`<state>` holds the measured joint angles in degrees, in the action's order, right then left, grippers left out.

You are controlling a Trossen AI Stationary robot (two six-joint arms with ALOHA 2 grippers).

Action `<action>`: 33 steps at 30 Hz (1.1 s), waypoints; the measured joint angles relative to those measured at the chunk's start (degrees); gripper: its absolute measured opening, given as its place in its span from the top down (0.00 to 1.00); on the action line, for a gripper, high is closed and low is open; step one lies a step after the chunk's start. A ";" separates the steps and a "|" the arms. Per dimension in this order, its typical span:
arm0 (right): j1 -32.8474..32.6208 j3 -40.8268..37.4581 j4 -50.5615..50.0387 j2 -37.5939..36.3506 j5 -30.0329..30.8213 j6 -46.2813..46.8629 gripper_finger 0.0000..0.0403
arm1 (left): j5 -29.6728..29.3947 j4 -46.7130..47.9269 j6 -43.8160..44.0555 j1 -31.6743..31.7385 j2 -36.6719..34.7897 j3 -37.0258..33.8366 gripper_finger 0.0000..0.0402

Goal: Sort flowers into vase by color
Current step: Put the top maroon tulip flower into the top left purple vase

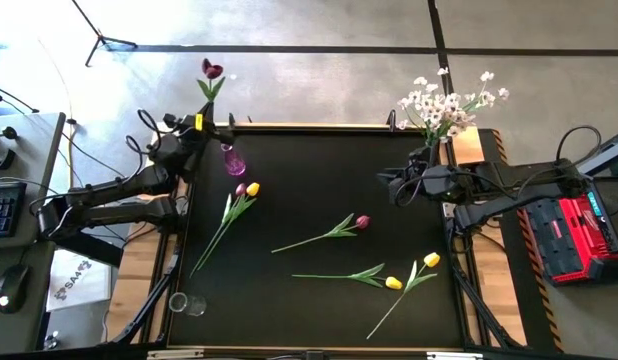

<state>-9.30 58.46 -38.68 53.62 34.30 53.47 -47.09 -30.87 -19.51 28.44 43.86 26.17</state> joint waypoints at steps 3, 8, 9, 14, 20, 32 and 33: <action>0.31 0.00 0.00 0.00 0.00 -0.04 0.57 | 1.89 -0.76 -0.71 -0.01 0.00 0.00 1.00; 1.42 0.00 0.02 -0.01 -0.29 -0.68 0.57 | 3.32 -0.29 -0.50 -0.01 0.00 0.00 1.00; 1.64 0.00 0.09 0.01 -0.36 -0.89 0.57 | 3.32 0.26 -0.18 -0.01 0.00 0.00 1.00; 2.18 0.00 0.39 0.01 -1.15 -1.06 0.57 | 3.44 5.33 -0.20 -0.01 0.00 0.00 1.00; 2.21 0.00 0.39 0.01 -1.34 -1.49 0.57 | 4.75 7.40 2.71 -0.01 0.00 -0.13 1.00; 2.21 0.00 0.40 0.01 -1.35 -1.99 0.57 | 4.85 8.74 30.05 -0.01 0.00 -7.05 0.98; 2.21 0.00 0.41 0.01 -1.34 -2.18 0.57 | 4.89 9.43 31.02 -0.01 0.00 -7.14 0.97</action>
<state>-7.09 58.46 -38.27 53.63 32.96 51.30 -42.20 -21.45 11.50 28.42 43.86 19.04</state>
